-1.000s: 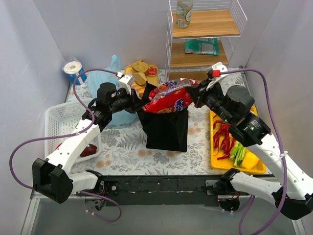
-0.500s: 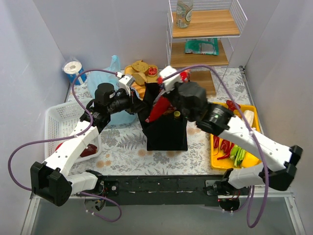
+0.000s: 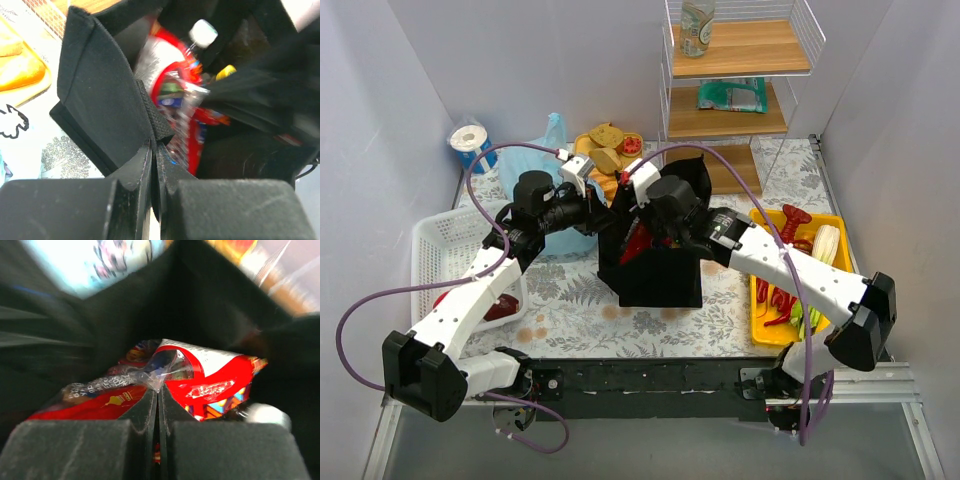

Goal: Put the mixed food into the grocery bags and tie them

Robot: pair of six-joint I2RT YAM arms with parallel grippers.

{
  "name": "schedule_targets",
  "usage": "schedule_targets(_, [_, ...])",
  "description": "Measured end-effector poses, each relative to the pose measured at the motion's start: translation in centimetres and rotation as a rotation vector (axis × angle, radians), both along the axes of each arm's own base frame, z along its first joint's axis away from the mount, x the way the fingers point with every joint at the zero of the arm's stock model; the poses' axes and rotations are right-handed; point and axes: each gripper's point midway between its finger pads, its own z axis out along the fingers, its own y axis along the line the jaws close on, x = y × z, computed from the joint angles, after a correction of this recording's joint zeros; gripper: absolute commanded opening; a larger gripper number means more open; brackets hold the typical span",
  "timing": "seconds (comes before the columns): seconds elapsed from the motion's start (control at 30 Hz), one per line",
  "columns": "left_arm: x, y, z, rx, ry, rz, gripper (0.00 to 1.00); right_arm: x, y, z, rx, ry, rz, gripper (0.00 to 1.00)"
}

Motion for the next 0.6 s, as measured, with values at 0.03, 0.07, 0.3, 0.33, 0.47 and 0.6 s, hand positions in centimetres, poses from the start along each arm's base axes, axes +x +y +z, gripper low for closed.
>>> schedule_targets(0.03, [0.0, 0.0, 0.0, -0.001, -0.001, 0.000, 0.00, 0.7, -0.6, -1.2, 0.015, 0.039, -0.012, 0.01])
schedule_targets(0.07, [0.0, 0.0, 0.1, -0.001, -0.003, 0.000, 0.00, 1.2, -1.3, -2.7, 0.019, 0.085, -0.022, 0.01])
schedule_targets(0.3, [-0.1, 0.3, 1.0, -0.012, -0.040, 0.017, 0.00, 2.3, -1.1, -11.8, -0.045, 0.322, -0.007, 0.01])
schedule_targets(0.33, [-0.1, 0.3, 1.0, -0.013, -0.041, 0.017, 0.00, 2.0, -0.9, -12.2, -0.046, 0.343, 0.006, 0.01])
schedule_targets(0.47, [-0.1, 0.3, 1.3, -0.023, -0.046, 0.016, 0.00, 0.9, -0.9, -11.4, -0.026, 0.378, 0.024, 0.84])
schedule_targets(0.6, [0.4, 0.3, 1.3, -0.019, -0.031, 0.037, 0.00, -0.3, -0.2, -5.5, 0.031, 0.372, 0.071, 0.92])
